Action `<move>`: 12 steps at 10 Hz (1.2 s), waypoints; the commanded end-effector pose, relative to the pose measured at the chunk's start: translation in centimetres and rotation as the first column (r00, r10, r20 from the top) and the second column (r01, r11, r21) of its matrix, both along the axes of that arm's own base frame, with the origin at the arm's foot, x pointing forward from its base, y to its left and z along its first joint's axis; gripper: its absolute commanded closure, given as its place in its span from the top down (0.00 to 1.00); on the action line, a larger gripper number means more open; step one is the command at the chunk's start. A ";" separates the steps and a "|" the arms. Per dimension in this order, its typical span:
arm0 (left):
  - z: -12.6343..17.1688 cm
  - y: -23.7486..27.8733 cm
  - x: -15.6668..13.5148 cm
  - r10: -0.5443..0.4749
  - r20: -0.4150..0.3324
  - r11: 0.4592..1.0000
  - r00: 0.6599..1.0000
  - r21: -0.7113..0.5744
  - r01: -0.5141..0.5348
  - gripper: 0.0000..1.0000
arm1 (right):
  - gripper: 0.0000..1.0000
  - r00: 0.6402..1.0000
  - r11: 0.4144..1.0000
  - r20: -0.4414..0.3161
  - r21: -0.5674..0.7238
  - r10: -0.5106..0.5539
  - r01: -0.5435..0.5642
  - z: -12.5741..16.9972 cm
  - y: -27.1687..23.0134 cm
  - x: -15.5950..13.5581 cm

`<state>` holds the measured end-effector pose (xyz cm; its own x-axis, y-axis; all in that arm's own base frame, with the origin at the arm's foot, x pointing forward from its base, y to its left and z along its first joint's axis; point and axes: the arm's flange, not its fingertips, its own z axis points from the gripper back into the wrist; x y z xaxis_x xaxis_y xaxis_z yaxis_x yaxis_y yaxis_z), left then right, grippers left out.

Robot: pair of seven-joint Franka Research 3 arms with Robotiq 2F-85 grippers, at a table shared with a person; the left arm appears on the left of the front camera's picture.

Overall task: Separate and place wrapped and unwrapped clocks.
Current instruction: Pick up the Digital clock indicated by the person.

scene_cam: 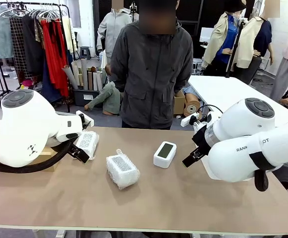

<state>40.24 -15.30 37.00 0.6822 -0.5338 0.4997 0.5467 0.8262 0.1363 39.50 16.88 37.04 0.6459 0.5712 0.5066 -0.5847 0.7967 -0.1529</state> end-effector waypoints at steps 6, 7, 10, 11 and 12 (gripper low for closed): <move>0.0 0.1 0.0 0.002 0.000 1.000 1.000 -0.001 -0.002 1.00 | 1.00 1.000 1.000 0.000 0.000 0.000 0.000 0.0 0.0 0.0; 0.0 0.1 0.0 0.002 0.000 1.000 1.000 -0.001 -0.002 1.00 | 1.00 1.000 1.000 0.000 0.000 0.000 0.000 0.0 0.0 0.0; 0.0 0.1 0.0 0.002 0.000 1.000 1.000 -0.001 -0.002 1.00 | 1.00 1.000 1.000 0.000 0.000 0.000 0.000 0.0 0.0 0.0; 0.0 0.1 0.0 0.002 0.000 1.000 1.000 -0.001 -0.002 1.00 | 1.00 1.000 1.000 0.000 0.000 0.000 0.000 0.0 0.0 0.0; 0.0 0.1 0.0 0.002 0.000 1.000 1.000 -0.001 -0.002 1.00 | 1.00 1.000 1.000 0.000 0.000 0.000 0.000 0.0 0.0 0.0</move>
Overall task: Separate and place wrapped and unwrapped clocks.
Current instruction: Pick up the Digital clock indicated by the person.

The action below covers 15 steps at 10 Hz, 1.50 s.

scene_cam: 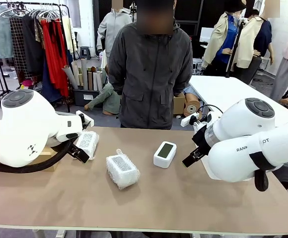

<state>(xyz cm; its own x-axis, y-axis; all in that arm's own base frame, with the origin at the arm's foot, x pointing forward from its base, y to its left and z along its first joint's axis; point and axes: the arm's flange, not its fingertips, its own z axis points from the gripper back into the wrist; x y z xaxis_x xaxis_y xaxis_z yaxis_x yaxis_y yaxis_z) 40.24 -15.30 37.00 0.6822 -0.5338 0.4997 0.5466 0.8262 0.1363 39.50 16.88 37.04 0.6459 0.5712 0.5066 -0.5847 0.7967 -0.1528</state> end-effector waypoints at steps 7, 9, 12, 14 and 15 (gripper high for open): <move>6.6 2.1 1.6 -0.321 -0.152 0.947 0.935 -0.081 0.312 1.00 | 1.00 0.958 0.958 -0.138 0.178 0.251 -0.225 2.4 1.6 1.5; 9.2 3.3 2.4 -0.513 -0.073 0.855 0.855 -0.136 0.501 1.00 | 1.00 0.927 0.901 -0.086 0.281 0.366 -0.330 4.4 0.7 3.6; 11.4 4.8 3.4 -0.697 0.071 0.702 0.714 -0.139 0.699 1.00 | 1.00 0.874 0.788 0.066 0.403 0.482 -0.465 6.4 -1.5 6.9; 12.7 6.1 4.1 -0.724 0.168 0.660 0.669 -0.115 0.742 1.00 | 1.00 0.828 0.704 0.219 0.443 0.516 -0.555 6.9 -3.1 8.3; 13.2 6.7 4.4 -0.729 0.201 0.645 0.655 -0.118 0.755 1.00 | 1.00 0.819 0.702 0.280 0.422 0.500 -0.573 7.1 -3.7 8.7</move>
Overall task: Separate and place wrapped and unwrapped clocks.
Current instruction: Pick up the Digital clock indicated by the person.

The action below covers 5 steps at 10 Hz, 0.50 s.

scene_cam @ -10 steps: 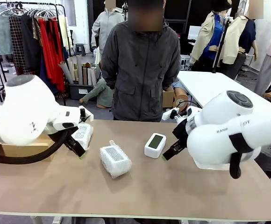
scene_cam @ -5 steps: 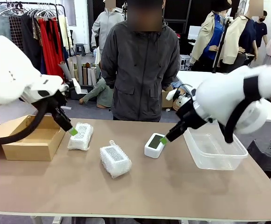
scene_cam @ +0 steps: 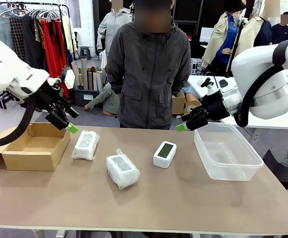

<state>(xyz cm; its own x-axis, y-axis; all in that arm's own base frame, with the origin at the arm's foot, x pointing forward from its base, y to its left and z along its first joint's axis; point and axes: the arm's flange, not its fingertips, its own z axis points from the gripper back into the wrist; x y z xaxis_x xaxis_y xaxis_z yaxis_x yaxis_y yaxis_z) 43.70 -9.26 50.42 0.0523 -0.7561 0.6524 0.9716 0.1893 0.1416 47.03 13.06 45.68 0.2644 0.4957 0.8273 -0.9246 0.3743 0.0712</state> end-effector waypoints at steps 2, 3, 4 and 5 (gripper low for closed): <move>0.4 1.2 1.6 0.010 -0.013 0.994 1.000 -0.105 -0.011 1.00 | 1.00 0.996 0.999 0.083 0.043 -0.016 0.013 -1.3 -0.3 1.8; 0.4 0.8 0.4 -0.004 0.013 1.000 1.000 -0.030 0.005 1.00 | 1.00 0.999 1.000 0.041 0.022 0.006 -0.007 -0.4 -0.7 0.7; 0.4 0.8 0.4 -0.004 0.013 1.000 1.000 -0.030 0.005 1.00 | 1.00 0.999 1.000 0.041 0.022 0.006 -0.007 -0.4 -0.7 0.7; 0.4 0.8 0.4 -0.004 0.013 1.000 1.000 -0.030 0.005 1.00 | 1.00 0.999 1.000 0.041 0.022 0.006 -0.007 -0.4 -0.7 0.7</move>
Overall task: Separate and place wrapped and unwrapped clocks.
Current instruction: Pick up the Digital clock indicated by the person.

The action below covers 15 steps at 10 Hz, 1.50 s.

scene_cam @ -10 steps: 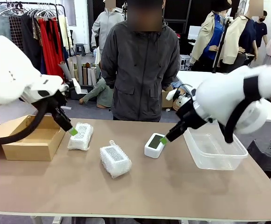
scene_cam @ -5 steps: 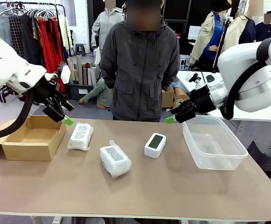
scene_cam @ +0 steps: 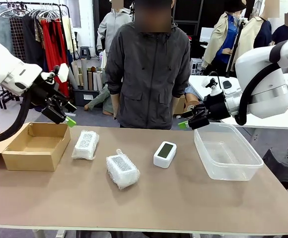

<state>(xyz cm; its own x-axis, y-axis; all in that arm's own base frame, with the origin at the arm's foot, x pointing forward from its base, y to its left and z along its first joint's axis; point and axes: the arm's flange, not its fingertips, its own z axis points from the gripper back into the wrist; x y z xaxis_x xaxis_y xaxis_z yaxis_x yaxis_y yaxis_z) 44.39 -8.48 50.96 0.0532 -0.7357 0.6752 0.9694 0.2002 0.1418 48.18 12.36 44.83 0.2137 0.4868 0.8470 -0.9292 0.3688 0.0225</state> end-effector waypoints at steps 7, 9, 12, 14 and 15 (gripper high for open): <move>1.3 3.0 2.3 -0.054 -0.200 0.998 0.978 -0.043 0.046 1.00 | 1.00 0.954 0.955 0.069 -0.066 0.293 -0.289 2.1 -0.9 3.4; 1.0 4.2 3.4 -0.046 -0.200 0.999 0.979 -0.034 0.040 1.00 | 1.00 0.941 0.944 0.109 -0.124 0.320 -0.307 3.9 -1.2 3.7; 1.0 6.0 4.6 -0.035 -0.162 0.998 0.986 -0.057 0.026 1.00 | 1.00 0.936 0.933 0.109 -0.178 0.335 -0.314 5.7 -2.3 4.2; 1.1 7.2 4.8 -0.114 -0.092 0.991 0.989 -0.083 0.106 1.00 | 1.00 0.950 0.941 0.078 -0.181 0.303 -0.286 5.7 -3.6 5.0; 1.1 7.6 4.9 -0.119 -0.096 0.990 0.988 -0.092 0.110 1.00 | 1.00 0.953 0.942 0.063 -0.185 0.296 -0.280 5.7 -4.3 5.3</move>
<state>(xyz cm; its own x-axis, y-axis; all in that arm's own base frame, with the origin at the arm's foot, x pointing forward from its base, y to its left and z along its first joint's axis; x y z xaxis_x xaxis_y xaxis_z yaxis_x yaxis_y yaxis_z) 48.92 -1.49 52.19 0.0778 -0.7085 0.7014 0.9912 0.1305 0.0219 52.76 8.53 49.89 -0.0505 0.6446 0.7629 -0.9873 0.0830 -0.1355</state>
